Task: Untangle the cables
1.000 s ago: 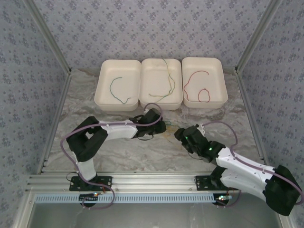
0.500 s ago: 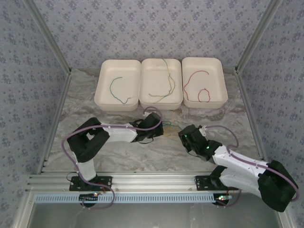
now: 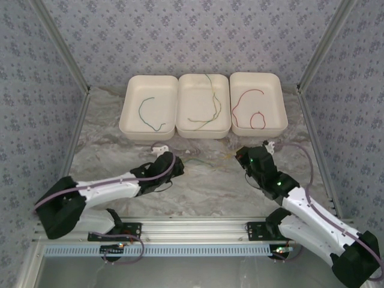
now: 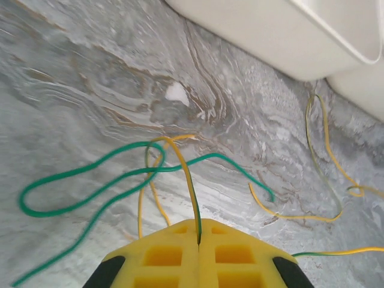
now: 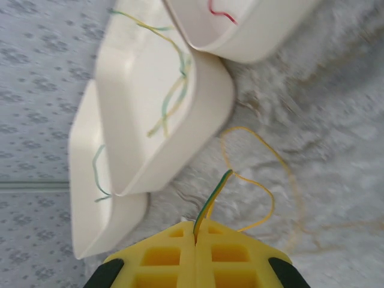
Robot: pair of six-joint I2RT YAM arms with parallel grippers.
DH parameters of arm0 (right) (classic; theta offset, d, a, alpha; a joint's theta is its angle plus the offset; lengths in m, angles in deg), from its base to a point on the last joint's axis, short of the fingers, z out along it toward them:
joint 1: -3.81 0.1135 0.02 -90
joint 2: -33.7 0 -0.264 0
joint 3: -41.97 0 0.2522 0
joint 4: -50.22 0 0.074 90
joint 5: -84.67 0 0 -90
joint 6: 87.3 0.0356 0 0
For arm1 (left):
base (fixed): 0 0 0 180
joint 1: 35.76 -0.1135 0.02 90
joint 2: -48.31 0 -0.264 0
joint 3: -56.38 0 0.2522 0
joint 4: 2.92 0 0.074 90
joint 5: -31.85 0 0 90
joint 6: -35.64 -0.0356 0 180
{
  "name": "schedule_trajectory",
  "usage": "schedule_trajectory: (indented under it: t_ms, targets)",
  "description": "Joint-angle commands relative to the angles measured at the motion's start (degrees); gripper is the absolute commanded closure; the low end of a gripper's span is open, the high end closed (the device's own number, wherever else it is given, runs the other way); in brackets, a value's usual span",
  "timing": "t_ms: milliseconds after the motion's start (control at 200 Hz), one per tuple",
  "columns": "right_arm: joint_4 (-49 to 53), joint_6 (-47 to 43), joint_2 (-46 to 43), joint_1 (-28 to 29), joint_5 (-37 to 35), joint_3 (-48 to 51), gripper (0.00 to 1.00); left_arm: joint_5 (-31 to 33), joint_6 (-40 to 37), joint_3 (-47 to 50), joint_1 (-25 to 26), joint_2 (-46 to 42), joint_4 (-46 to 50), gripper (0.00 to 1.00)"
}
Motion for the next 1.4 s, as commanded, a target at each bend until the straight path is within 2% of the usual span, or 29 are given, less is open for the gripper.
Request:
schedule_trajectory:
  t_ms: [0,130,360,445,515,615,650,735,809,889,1069,1189,1259,1394]
  targets:
    - [1.3,-6.7,0.2,-2.2,0.7,-4.6,1.00,4.3,1.0,1.7,-1.6,-5.6,6.4,1.00]
    - [3.5,-11.0,2.0,-3.7,1.3,-11.4,1.00,4.7,1.0,5.1,-4.5,-12.7,10.7,1.00]
    - [8.5,-18.5,4.4,-7.6,2.9,-20.0,1.00,2.3,-1.3,9.1,-13.7,-25.3,18.9,1.00]
    - [8.6,-25.6,7.2,-9.0,7.9,-23.7,1.00,-1.1,-2.7,9.7,-18.1,-28.1,20.3,1.00]
    - [9.3,-34.1,11.2,-8.9,15.3,-27.6,1.00,-3.7,-4.0,9.6,-20.9,-29.4,20.7,1.00]
    - [15.3,-45.9,18.1,-6.6,24.8,-32.9,1.00,-5.9,-5.7,8.6,-23.3,-30.2,20.9,1.00]
    - [18.0,-49.0,20.2,-3.9,23.8,-34.1,1.00,-6.5,-6.2,8.0,-24.1,-30.3,21.3,1.00]
    - [22.3,-51.7,23.2,2.3,13.5,-34.1,1.00,-7.7,-7.6,6.4,-26.0,-30.3,22.2,1.00]
    - [22.0,-49.4,24.6,4.8,9.6,-32.0,1.00,-9.3,-8.4,5.4,-27.6,-30.1,22.7,1.00]
    - [18.7,-43.0,24.9,5.8,8.3,-28.1,1.00,-10.6,-8.9,5.0,-28.4,-30.0,22.9,1.00]
    - [7.6,-27.9,30.5,11.6,7.4,-21.3,0.59,-11.2,-8.5,5.3,-28.6,-31.5,23.3,1.00]
    - [7.8,-20.2,39.6,16.7,2.6,-25.4,0.44,-11.6,-8.4,5.6,-28.6,-32.3,23.6,1.00]
    - [7.0,-15.4,44.0,18.8,-0.3,-27.3,0.40,-11.8,-8.4,5.8,-28.6,-32.6,23.7,1.00]
    - [9.2,-6.6,52.1,19.4,-3.9,-31.2,0.41,-12.4,-8.0,6.5,-28.6,-33.8,23.8,1.00]
